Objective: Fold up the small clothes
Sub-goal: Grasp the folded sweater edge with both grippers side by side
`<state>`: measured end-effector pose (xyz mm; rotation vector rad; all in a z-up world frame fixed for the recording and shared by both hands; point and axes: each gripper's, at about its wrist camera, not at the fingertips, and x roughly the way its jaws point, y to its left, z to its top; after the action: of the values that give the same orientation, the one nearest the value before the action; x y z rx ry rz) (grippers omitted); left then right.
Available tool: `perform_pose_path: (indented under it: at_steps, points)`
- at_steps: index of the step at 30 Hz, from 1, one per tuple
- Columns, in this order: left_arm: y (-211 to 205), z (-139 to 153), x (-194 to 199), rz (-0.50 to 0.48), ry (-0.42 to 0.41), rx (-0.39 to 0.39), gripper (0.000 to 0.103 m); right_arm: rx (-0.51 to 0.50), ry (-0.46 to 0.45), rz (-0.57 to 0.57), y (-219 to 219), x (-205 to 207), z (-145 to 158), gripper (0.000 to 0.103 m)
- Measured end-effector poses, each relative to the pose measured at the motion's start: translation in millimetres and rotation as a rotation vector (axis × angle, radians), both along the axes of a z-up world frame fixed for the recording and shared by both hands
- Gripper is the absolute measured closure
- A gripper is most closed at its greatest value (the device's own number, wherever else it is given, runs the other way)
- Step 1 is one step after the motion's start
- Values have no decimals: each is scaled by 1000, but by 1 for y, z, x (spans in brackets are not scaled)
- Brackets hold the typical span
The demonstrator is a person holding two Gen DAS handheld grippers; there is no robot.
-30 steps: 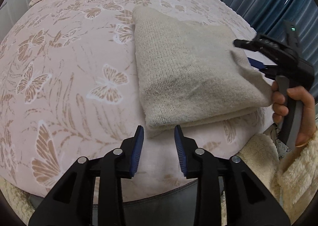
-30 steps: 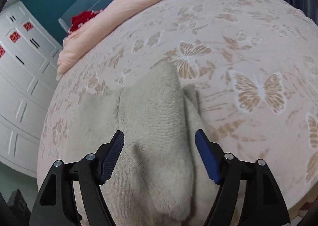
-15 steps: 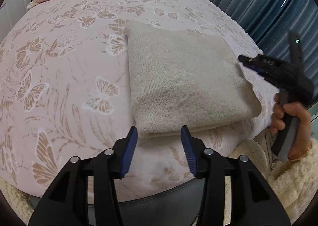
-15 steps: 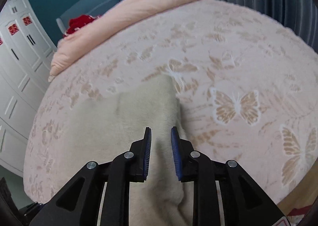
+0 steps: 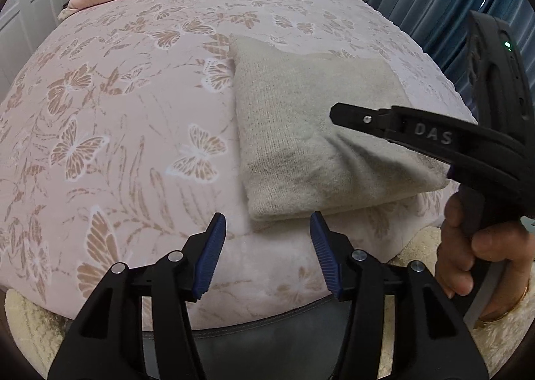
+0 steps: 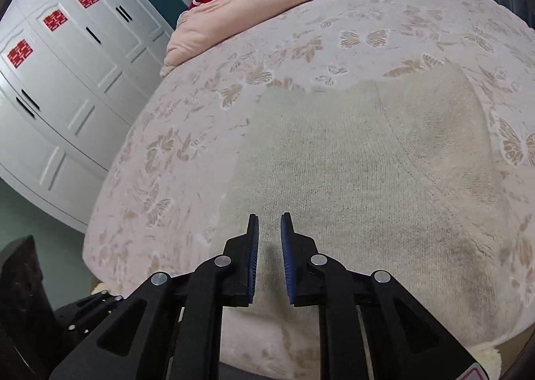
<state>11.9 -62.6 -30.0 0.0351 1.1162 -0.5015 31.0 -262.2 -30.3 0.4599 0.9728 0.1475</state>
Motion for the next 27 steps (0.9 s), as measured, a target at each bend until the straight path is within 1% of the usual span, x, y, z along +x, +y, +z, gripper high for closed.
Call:
perform_pose_path:
  at_steps: [1,2,3,4,5,6,7,8,9,10,11,12,14,15,16,17,18,19,22,23,24,25,26,27]
  points:
    - [1,-1,0,5,8,-4,52,-5,33,4,2,0,-9,89]
    - [0,-3,0,9,17,-10,52,-19,95,32,6,1,-27,89]
    - [-1,-4,0,8,28,-17,52,-47,153,59,11,3,-46,96]
    - [-1,-4,0,10,38,-24,52,-53,156,59,12,0,-53,97]
    - [-2,-3,0,8,44,-36,52,-31,130,49,9,-6,-48,97]
    - [-1,0,0,4,41,-50,47,-12,95,26,2,-12,-37,96]
    - [0,3,1,7,34,-61,39,-14,48,-21,-8,-19,-23,86]
    - [2,6,3,19,26,-75,37,-30,-10,-89,-23,-29,-7,82]
    - [5,9,8,30,24,-98,31,-49,-52,-157,-40,-38,4,65]
    - [6,10,13,42,32,-127,29,-68,-74,-231,-59,-46,12,51]
    - [7,11,19,58,45,-149,28,-93,-77,-295,-77,-50,15,49]
    - [7,11,25,75,59,-165,28,-115,-60,-340,-93,-52,13,49]
    - [4,10,33,98,75,-184,28,-100,19,-374,-119,-44,-1,49]
    - [1,10,35,101,74,-188,28,-75,44,-366,-126,-39,-10,49]
    - [-2,11,36,101,69,-188,28,-55,62,-344,-129,-33,-18,49]
    - [-6,11,36,96,63,-183,28,-59,79,-315,-128,-25,-26,55]
    - [-9,11,36,86,62,-176,28,-75,89,-280,-124,-17,-31,86]
    - [-13,11,35,77,61,-167,28,-79,78,-251,-121,-13,-27,89]
    - [-22,13,34,48,43,-152,27,-59,-101,-266,-120,-21,17,92]
    - [-24,13,35,44,37,-147,26,-64,-128,-280,-123,-23,26,92]
    - [-27,12,37,41,35,-152,25,-60,-127,-288,-127,-23,26,92]
    - [-29,11,39,41,37,-160,24,-65,-95,-289,-131,-20,15,92]
    - [-32,8,42,42,40,-167,23,-107,-26,-290,-134,-14,-5,91]
    - [-35,5,46,42,44,-176,22,-151,65,-277,-134,-8,-28,89]
